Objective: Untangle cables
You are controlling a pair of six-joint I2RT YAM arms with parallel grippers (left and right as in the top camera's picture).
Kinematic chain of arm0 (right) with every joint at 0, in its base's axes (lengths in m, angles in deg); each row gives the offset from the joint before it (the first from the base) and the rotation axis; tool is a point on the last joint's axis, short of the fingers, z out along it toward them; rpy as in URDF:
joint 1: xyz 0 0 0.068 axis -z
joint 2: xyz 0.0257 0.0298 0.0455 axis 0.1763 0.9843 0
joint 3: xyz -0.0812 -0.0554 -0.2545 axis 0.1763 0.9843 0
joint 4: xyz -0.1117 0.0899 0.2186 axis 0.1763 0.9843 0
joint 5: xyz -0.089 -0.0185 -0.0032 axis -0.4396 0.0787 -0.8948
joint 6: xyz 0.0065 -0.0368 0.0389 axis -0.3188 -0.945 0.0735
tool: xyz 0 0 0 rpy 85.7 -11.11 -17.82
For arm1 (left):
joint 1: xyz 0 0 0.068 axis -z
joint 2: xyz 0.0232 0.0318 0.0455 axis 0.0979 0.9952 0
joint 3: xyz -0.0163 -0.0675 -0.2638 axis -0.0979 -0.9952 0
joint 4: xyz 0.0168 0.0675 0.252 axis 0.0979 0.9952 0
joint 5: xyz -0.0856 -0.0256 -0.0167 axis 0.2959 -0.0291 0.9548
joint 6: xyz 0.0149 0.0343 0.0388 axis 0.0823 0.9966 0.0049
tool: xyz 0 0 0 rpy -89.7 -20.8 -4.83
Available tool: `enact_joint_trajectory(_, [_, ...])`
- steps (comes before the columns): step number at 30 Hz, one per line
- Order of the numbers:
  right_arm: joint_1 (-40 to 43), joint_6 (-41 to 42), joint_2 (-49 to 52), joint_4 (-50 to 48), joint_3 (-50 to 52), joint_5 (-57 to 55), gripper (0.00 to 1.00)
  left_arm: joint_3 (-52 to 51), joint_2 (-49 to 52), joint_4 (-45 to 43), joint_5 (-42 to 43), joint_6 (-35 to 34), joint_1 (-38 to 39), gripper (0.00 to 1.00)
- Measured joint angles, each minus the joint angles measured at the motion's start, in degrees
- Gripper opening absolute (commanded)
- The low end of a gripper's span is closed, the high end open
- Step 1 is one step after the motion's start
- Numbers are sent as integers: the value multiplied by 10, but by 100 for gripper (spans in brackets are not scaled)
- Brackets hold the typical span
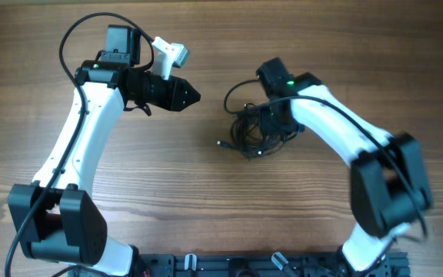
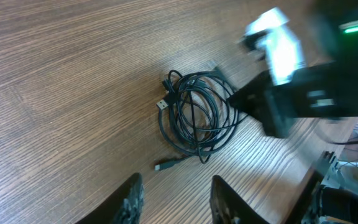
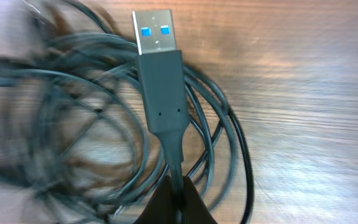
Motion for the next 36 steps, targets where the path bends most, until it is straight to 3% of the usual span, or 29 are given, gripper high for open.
enact_joint_trajectory(3, [3,2,-110,4,-24,-3,4,0,0,11,11,5,2,56])
enact_joint_trajectory(9, [10,2,-250,14,-98,-3,4,0,0,21,50,30,56,61])
enact_joint_trajectory(19, [10,13,-240,-36,-109,-2,4,0,0,9,138,109,196,58])
enact_joint_trajectory(29, [50,28,-235,-40,-109,-24,5,0,63,-9,144,127,204,47])
enact_joint_trajectory(36, [103,10,-183,-42,-110,-24,5,0,103,-14,118,128,204,49])
